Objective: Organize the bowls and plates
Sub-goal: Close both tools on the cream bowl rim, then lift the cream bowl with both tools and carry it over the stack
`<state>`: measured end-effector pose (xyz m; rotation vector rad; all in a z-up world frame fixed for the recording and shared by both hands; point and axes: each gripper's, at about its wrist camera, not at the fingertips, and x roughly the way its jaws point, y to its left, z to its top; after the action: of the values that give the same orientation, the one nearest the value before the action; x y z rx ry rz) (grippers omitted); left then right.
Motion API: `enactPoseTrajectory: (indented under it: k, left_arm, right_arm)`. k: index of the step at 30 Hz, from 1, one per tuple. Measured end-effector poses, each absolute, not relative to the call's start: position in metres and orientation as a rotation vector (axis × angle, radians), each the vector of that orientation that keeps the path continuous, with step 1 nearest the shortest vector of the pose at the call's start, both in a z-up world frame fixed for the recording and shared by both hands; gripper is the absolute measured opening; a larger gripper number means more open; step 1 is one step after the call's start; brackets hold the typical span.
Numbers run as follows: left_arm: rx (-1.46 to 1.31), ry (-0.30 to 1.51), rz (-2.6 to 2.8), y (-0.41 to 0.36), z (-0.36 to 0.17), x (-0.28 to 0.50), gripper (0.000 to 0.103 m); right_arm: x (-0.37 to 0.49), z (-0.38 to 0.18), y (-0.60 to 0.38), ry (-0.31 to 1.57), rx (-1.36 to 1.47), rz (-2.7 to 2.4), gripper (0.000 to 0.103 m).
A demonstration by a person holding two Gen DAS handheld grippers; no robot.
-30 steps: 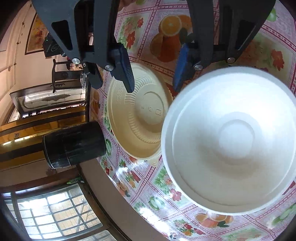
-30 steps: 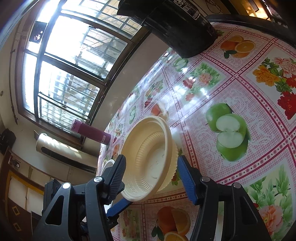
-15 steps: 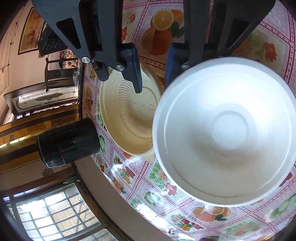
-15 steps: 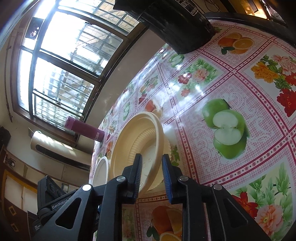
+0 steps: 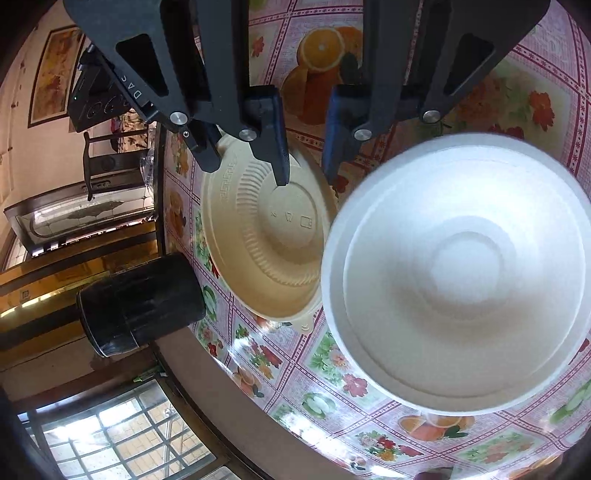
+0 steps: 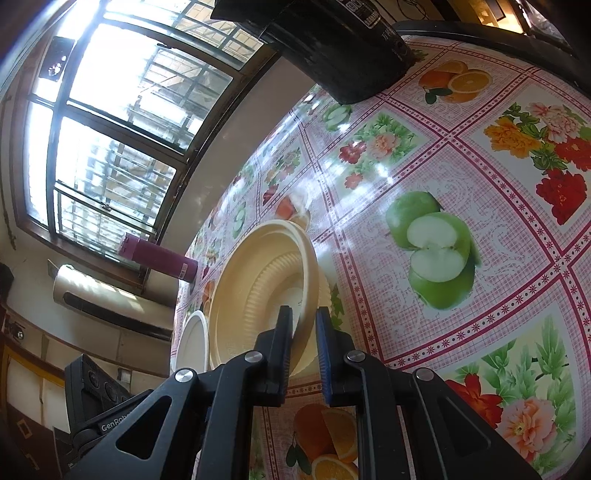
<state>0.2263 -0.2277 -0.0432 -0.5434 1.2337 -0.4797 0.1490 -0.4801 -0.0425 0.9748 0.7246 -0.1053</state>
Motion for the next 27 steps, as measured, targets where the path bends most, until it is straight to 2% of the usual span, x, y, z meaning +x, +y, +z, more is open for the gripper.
enactPoseTrajectory:
  k: [14,27]
  left_arm:
    - [-0.534,1.280,-0.572,-0.226,-0.050,0.187,0.015]
    - [-0.551,1.229,-0.643,-0.169,-0.024,0.131,0.015]
  right_arm:
    - [0.085,-0.042,-0.476,0.756,0.952,-0.167,0.012]
    - [0.007,-0.031,-0.427,0.739,0.890,-0.121,0.012]
